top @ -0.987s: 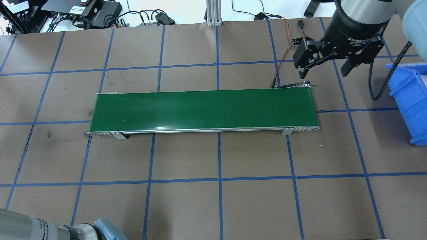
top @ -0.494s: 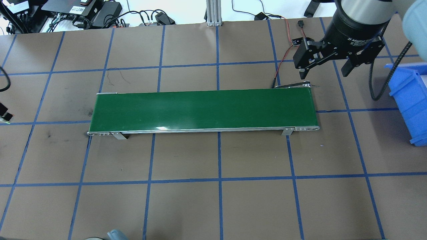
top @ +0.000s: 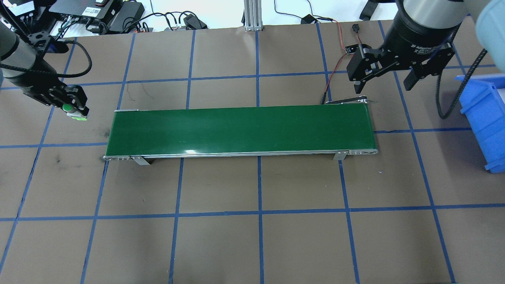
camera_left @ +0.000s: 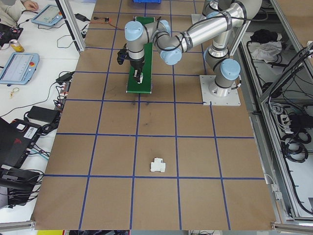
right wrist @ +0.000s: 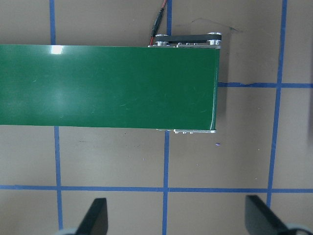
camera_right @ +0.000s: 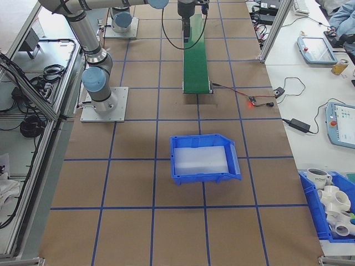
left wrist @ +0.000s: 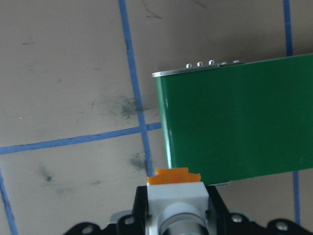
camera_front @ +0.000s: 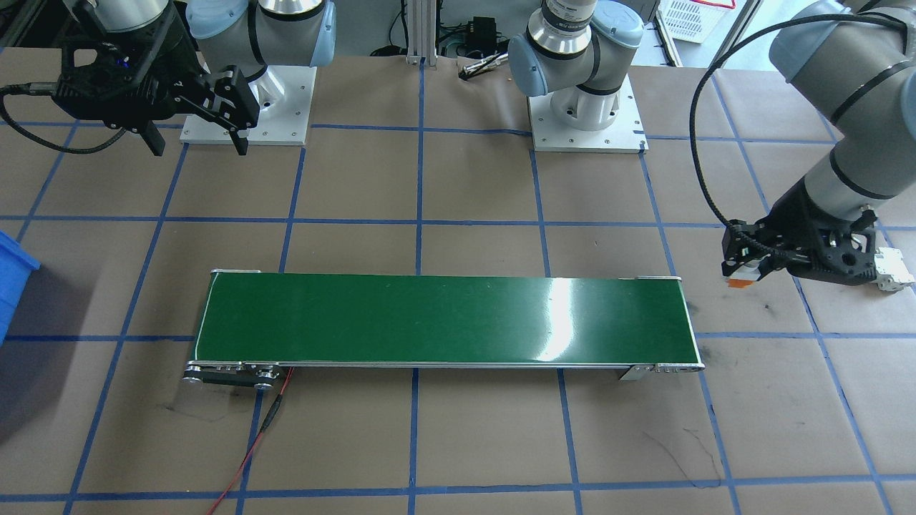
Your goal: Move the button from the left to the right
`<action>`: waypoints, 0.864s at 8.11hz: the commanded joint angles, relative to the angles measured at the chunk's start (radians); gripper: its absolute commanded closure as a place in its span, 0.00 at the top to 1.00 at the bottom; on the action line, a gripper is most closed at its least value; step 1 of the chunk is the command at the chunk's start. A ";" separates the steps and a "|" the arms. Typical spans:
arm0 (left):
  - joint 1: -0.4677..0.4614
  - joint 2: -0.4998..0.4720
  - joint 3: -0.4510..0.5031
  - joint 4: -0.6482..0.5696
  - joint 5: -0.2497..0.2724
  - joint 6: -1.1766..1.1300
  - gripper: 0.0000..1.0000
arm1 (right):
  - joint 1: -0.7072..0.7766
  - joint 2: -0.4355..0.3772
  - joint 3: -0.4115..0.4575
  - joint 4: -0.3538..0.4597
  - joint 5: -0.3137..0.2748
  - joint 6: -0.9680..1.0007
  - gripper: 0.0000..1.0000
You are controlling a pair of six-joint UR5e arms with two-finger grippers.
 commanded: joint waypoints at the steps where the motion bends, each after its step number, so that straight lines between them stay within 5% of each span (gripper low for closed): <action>1: -0.040 -0.040 -0.015 0.007 -0.037 -0.179 0.00 | 0.000 0.000 0.000 -0.001 0.000 0.000 1.00; 7: -0.042 -0.157 -0.046 0.124 -0.038 -0.154 0.00 | 0.000 0.000 0.000 0.001 0.000 0.000 1.00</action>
